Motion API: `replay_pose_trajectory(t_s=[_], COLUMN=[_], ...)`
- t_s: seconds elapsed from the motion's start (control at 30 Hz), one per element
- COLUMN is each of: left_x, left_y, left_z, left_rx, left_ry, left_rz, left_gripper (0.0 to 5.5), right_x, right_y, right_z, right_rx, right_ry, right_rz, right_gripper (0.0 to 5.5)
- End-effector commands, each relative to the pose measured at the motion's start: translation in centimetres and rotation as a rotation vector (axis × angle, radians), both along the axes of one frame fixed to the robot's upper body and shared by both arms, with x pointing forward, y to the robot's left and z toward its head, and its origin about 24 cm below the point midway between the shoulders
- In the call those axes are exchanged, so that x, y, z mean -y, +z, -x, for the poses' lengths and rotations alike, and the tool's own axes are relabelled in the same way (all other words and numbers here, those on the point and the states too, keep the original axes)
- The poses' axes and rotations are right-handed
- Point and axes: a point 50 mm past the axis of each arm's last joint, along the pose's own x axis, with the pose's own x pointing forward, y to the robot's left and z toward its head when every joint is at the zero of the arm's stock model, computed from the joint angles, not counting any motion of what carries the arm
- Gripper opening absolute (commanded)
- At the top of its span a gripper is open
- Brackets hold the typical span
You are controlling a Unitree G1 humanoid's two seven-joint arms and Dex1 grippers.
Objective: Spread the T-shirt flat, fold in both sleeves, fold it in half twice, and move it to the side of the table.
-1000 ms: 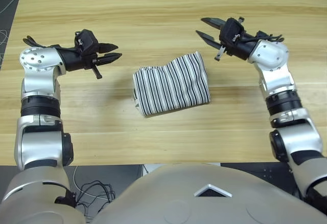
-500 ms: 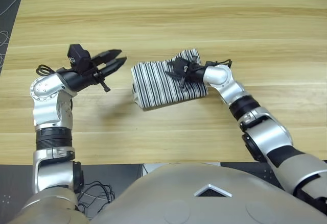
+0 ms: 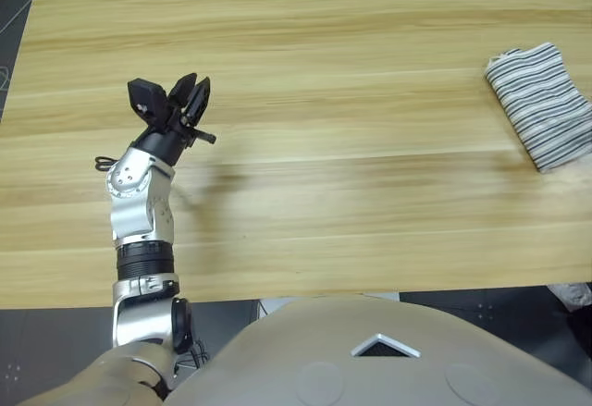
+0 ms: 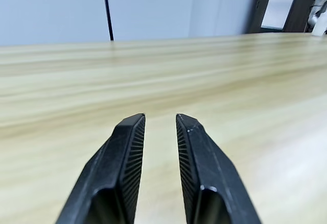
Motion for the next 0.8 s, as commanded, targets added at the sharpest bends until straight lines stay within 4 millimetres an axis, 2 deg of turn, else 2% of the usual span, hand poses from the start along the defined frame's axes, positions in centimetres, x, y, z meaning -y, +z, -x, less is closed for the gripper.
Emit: replay_pose_trajectory(t_s=[0.03,0.07,0.1,0.13,0.17,0.23,0.27,0.33,0.37,0.43,0.47,0.6,0.8], left_x=[0.6,0.6,0.6,0.7,0.8,1.1,1.5,2.8,3.7,6.1,7.0,9.5,15.7], left_y=[2.0,2.5,3.1,3.5,3.7,3.8,3.7,2.8,2.0,0.4,0.4,1.5,2.2], left_z=[-1.9,-2.1,-2.3,-2.3,-2.3,-2.3,-2.4,-2.7,-2.6,-2.3,-2.5,-2.6,-3.2], left_rx=[0.15,0.196,0.246,0.282,0.311,0.347,0.354,0.367,0.362,0.351,0.358,0.466,0.533], left_ry=[0.141,0.199,0.271,0.32,0.364,0.415,0.417,0.383,0.339,0.186,0.144,0.05,-0.183], left_rz=[-0.054,-0.042,-0.005,0.016,0.032,0.043,0.035,-0.036,-0.096,-0.181,-0.173,-0.127,-0.111], left_gripper=[1.12,1.12,1.12,1.12,1.12,1.12,1.12,1.12,1.12,1.12,1.12,1.12,1.12], right_x=[-8.3,-9.5,-11.8,-13.8,-16.8,-23.2,-25.7,-28.7,-29.5,-28.7,-27.5,-24.2,-21.4], right_y=[7.4,9.0,10.2,10.7,9.4,3.8,0.7,-5.3,-7.2,-8.2,-7.8,-7.7,-7.6], right_z=[-5.1,-4.9,-4.3,-3.6,-3.4,-2.5,-1.4,2.0,3.9,6.4,6.6,8.2,12.3], right_rx=[0.771,0.951,1.117,1.228,1.237,1.07,0.95,0.697,0.607,0.563,0.596,0.638,0.685], right_ry=[0.202,0.222,0.28,0.338,0.421,0.597,0.653,0.713,0.776,0.808,0.729,0.577,0.407], right_rz=[0.0,0.047,0.148,0.214,0.218,0.058,-0.047,-0.229,-0.285,-0.33,-0.359,-0.352,-0.309], right_gripper=[1.41,1.41,1.41,1.41,1.41,1.41,1.41,1.41,1.41,1.41,1.41,1.41,1.41])
